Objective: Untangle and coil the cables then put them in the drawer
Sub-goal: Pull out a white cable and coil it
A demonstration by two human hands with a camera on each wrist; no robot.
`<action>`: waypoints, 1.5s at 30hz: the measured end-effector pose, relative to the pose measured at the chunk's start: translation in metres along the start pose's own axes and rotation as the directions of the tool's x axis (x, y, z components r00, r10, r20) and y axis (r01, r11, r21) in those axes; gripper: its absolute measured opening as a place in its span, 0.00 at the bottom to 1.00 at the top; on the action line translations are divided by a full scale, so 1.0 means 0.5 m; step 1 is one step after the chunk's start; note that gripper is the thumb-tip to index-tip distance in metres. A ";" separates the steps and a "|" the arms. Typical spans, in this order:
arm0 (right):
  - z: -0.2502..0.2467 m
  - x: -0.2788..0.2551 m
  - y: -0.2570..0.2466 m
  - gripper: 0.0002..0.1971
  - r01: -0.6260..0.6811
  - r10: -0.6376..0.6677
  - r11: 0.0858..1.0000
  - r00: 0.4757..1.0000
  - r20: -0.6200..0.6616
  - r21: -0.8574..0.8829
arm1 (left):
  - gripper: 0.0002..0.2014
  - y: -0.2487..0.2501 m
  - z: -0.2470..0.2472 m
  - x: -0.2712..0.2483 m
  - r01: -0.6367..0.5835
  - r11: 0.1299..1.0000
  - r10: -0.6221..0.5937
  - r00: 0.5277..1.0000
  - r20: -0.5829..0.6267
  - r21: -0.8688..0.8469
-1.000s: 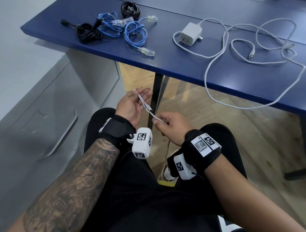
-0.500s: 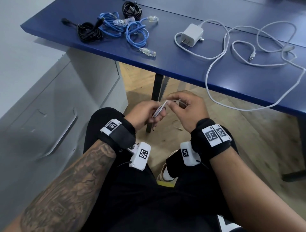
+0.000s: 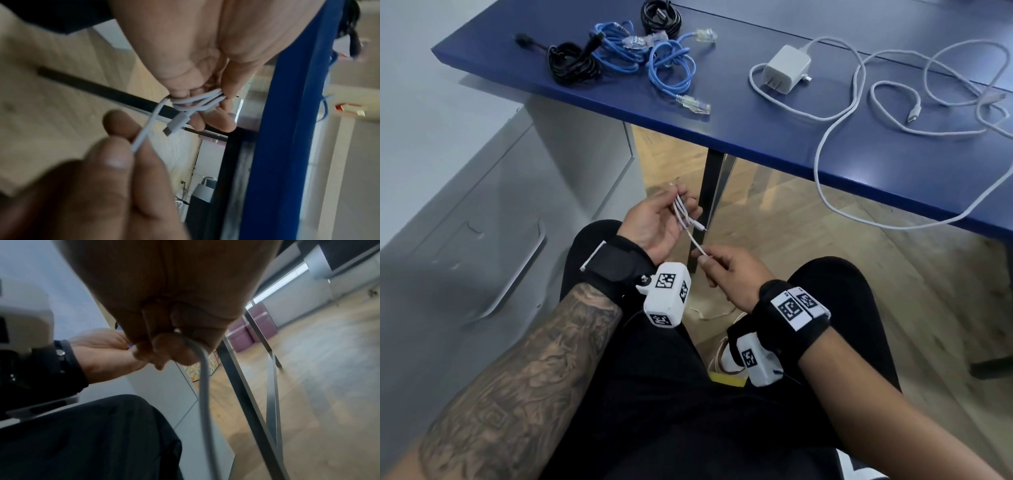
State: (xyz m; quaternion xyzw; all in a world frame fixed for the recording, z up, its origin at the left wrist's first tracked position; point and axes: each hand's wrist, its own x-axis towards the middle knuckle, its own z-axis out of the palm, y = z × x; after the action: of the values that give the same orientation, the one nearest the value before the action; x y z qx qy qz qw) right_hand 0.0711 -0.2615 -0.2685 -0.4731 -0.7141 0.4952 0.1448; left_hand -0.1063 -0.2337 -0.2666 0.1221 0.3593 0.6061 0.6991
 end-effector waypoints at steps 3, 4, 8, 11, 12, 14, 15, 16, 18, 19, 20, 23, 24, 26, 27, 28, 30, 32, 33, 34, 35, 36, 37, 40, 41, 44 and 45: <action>-0.019 0.000 -0.004 0.11 0.081 -0.096 0.974 0.994 -0.061 -0.212 | 0.12 -0.013 0.003 0.006 -0.097 0.972 0.112 0.992 -0.058 0.213; -0.027 -0.003 -0.005 0.10 0.088 -0.117 0.967 0.987 -0.110 -0.237 | 0.12 -0.014 0.001 0.008 -0.109 0.955 0.132 0.989 -0.068 0.275; -0.050 -0.020 -0.031 0.13 0.159 -0.191 0.975 0.958 -0.212 -0.157 | 0.11 -0.025 -0.001 0.001 -0.125 0.800 0.147 0.989 0.011 0.587; -0.069 -0.014 -0.046 0.11 0.230 -0.218 0.973 0.941 -0.258 0.018 | 0.13 -0.051 0.021 -0.018 -0.148 0.596 0.066 0.989 0.135 0.789; -0.079 -0.008 -0.044 0.11 0.239 -0.226 0.971 0.931 -0.286 0.010 | 0.14 -0.057 0.029 -0.021 -0.129 0.591 0.018 0.989 0.147 0.796; -0.102 0.005 -0.036 0.10 0.220 -0.253 0.967 0.897 -0.361 -0.130 | 0.17 -0.058 0.042 -0.023 -0.075 0.631 -0.071 0.985 0.154 0.772; -0.110 0.012 -0.028 0.09 0.202 -0.261 0.962 0.882 -0.393 -0.186 | 0.18 -0.054 0.048 -0.026 -0.038 0.655 -0.112 0.983 0.147 0.755; -0.116 0.018 -0.024 0.07 0.196 -0.264 0.960 0.870 -0.416 -0.199 | 0.20 -0.049 0.049 -0.027 0.002 0.679 -0.152 0.979 0.138 0.734; -0.116 0.034 -0.009 0.06 0.210 -0.260 0.964 0.860 -0.439 -0.160 | 0.20 -0.036 0.051 -0.034 0.076 0.755 -0.228 0.961 0.153 0.651; -0.112 0.041 0.002 0.08 0.205 -0.243 0.970 0.865 -0.439 -0.133 | 0.20 -0.028 0.050 -0.036 0.107 0.811 -0.253 0.951 0.180 0.575; -0.104 0.047 0.013 0.09 0.181 -0.206 0.979 0.879 -0.431 -0.099 | 0.19 -0.020 0.048 -0.037 0.135 0.870 -0.262 0.941 0.213 0.474; -0.059 0.052 0.039 0.14 0.076 -0.074 0.997 0.944 -0.322 -0.005 | 0.16 -0.003 0.040 -0.030 0.173 0.967 -0.220 0.940 0.262 0.188; -0.039 0.048 0.040 0.15 0.075 -0.078 0.997 0.959 -0.273 -0.020 | 0.15 -0.002 0.037 -0.027 0.170 0.977 -0.198 0.948 0.250 0.127; -0.003 0.040 0.032 0.13 0.081 -0.089 0.995 0.981 -0.171 -0.050 | 0.13 -0.005 0.030 -0.021 0.147 0.989 -0.146 0.968 0.202 0.013; 0.012 0.035 0.028 0.11 0.065 -0.072 0.996 0.990 -0.119 -0.056 | 0.12 -0.005 0.023 -0.019 0.121 0.992 -0.113 0.980 0.164 -0.035; 0.022 0.029 0.027 0.10 0.048 -0.053 0.996 0.996 -0.069 -0.069 | 0.12 -0.003 0.015 -0.014 0.083 0.994 -0.075 0.991 0.112 -0.068; 0.034 0.018 0.028 0.09 0.026 -0.024 0.990 1.000 0.016 -0.136 | 0.12 0.004 0.000 -0.002 0.004 0.996 -0.004 1.000 -0.010 -0.088; 0.036 0.013 0.028 0.11 0.034 -0.017 0.972 0.997 0.077 -0.231 | 0.12 0.006 -0.014 0.010 -0.044 0.998 0.040 0.993 -0.107 -0.037; 0.033 0.012 0.023 0.12 0.054 -0.028 0.959 0.995 0.096 -0.280 | 0.13 0.005 -0.017 0.013 -0.068 0.998 0.070 0.987 -0.145 0.016; 0.029 0.011 0.013 0.12 0.082 -0.048 0.943 0.993 0.111 -0.321 | 0.13 0.002 -0.020 0.017 -0.096 0.992 0.109 0.978 -0.180 0.077; 0.023 0.009 0.004 0.12 0.110 -0.075 0.928 0.991 0.113 -0.355 | 0.14 -0.001 -0.022 0.021 -0.125 0.983 0.151 0.968 -0.202 0.138; 0.014 0.006 -0.008 0.11 0.136 -0.108 0.917 0.989 0.097 -0.375 | 0.14 -0.003 -0.024 0.024 -0.148 0.967 0.193 0.957 -0.214 0.208; 0.002 0.002 -0.020 0.11 0.160 -0.149 0.909 0.987 0.059 -0.384 | 0.14 -0.006 -0.024 0.027 -0.157 0.943 0.225 0.951 -0.211 0.295; -0.042 -0.004 -0.051 0.08 0.211 -0.265 0.911 0.958 -0.112 -0.354 | 0.13 -0.014 -0.014 0.014 -0.096 0.813 0.195 0.974 -0.114 0.574; -0.056 -0.001 -0.054 0.07 0.232 -0.299 0.916 0.939 -0.170 -0.329 | 0.13 -0.019 -0.008 0.005 -0.071 0.768 0.142 0.988 -0.061 0.637; -0.098 0.019 -0.041 0.06 0.221 -0.320 0.929 0.883 -0.342 -0.297 | 0.16 -0.036 0.024 -0.020 -0.029 0.691 -0.044 0.996 0.081 0.722; -0.108 0.025 -0.030 0.06 0.206 -0.311 0.935 0.867 -0.389 -0.289 | 0.18 -0.038 0.032 -0.025 0.004 0.697 -0.107 0.989 0.098 0.717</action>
State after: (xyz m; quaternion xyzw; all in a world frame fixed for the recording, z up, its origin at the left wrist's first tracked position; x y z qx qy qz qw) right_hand 0.0932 -0.2216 -0.2338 -0.4836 -0.7759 0.2655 0.3059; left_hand -0.0813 -0.2456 -0.2624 0.4123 0.5228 0.3885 0.6370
